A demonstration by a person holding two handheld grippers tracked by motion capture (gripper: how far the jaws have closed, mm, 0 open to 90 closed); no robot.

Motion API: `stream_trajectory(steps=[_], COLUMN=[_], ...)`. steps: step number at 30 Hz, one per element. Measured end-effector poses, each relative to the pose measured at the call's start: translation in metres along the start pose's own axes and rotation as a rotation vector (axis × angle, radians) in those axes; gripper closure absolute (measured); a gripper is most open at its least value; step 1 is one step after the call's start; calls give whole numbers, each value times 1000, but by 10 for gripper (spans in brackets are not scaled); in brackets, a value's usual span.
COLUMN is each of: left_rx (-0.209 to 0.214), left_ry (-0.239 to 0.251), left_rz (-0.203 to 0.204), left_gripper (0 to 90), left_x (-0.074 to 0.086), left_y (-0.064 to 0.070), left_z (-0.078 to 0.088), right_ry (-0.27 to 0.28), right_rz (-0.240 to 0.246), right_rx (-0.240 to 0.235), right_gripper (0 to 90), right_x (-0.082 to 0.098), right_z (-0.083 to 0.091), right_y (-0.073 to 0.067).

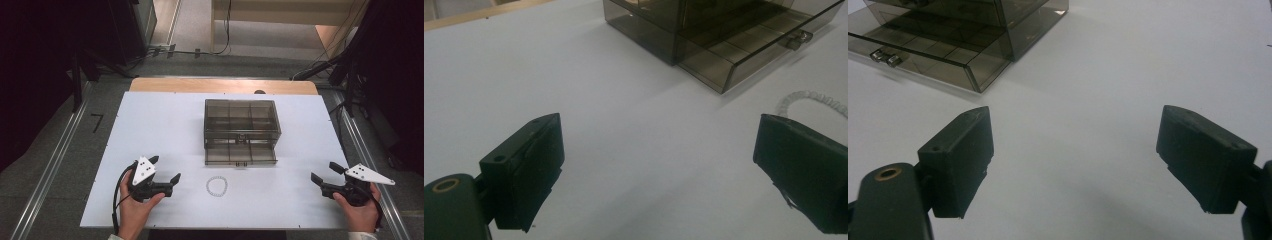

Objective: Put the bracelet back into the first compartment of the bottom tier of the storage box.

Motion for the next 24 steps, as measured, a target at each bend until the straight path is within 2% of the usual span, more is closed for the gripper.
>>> stream_trajectory(steps=[8, 14, 24], left_rx=[36, 68, 103], left_ry=[-5, -28, -46], left_rz=[-2, -17, -21], left_gripper=[82, 82, 83], left_x=[-2, -3, -5], left_y=[8, 19, 30], left_z=[-10, -24, -39], right_ry=[-4, -4, -3], right_rz=[-3, -2, 1], right_rx=[-1, 0, 0], right_gripper=[135, 135, 135], right_x=[0, 0, 0], right_z=[-1, -1, 0], right_y=[0, 0, 0])
Point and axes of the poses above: each handheld gripper's, and its own axes: z roughly backward along the jaws, x roughly out of its underside, y roughly to its right, the point moved 4 cm from there along -z, roughly forward along the jaws, and after that the axes turned 12 degrees about x, right-handed, at the moved point
